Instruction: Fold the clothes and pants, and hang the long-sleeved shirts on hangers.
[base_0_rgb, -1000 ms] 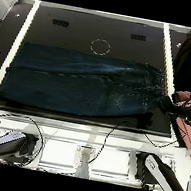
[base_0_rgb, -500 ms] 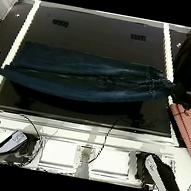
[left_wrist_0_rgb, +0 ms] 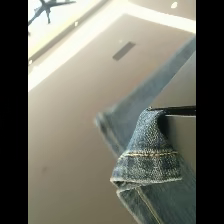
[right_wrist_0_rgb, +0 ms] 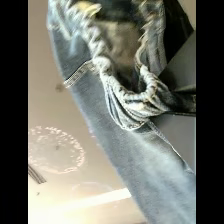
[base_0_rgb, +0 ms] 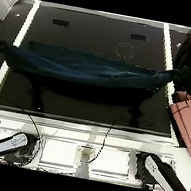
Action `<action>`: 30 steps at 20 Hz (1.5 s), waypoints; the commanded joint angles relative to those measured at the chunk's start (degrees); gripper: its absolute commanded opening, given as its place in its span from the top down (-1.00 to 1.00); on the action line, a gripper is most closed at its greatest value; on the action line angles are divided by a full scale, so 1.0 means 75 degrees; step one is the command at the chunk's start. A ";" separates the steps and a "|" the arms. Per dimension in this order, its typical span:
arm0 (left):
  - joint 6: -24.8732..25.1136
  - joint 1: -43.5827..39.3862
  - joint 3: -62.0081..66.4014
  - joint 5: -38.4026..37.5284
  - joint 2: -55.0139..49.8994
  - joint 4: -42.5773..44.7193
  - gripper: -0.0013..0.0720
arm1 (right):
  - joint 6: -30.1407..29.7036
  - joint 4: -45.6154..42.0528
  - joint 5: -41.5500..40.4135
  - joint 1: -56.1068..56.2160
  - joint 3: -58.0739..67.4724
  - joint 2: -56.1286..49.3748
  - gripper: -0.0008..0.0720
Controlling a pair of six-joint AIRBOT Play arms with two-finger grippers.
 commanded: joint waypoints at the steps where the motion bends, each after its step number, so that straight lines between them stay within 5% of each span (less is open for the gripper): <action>1: -0.0516 -0.0694 0.1177 0.0291 -0.1145 0.0035 0.94 | 0.0370 -0.0041 -0.1058 0.0463 0.0493 -0.1029 0.88; 6: -0.2011 -0.1204 0.2774 0.0181 -0.2786 0.0697 0.95 | 0.1524 -0.0044 -0.1623 0.0615 0.1766 -0.3066 0.88; 9: -0.4095 -0.1399 0.3602 -0.0166 -0.3515 0.2923 0.95 | 0.2343 -0.0044 -0.1862 0.0618 0.2532 -0.4030 0.88; 13: -0.6175 -0.1530 0.5045 -0.2328 -0.4301 0.7125 0.95 | 0.2506 -0.0297 -0.1979 0.0624 0.3296 -0.4727 0.89; 17: -0.5703 -0.1734 0.6371 -0.3308 -0.4966 0.7621 0.95 | 0.2512 -0.1466 -0.1559 0.0828 0.3969 -0.5324 0.89; 22: -0.6193 -0.1880 0.7230 -0.3264 -0.5613 0.7644 0.95 | 0.3363 -0.2328 -0.1868 0.0935 0.4555 -0.5767 0.89; 30: -0.6537 -0.2168 0.7303 -0.1845 -0.5855 0.7641 0.94 | 0.3587 -0.2326 -0.2859 0.1174 0.5001 -0.6359 0.89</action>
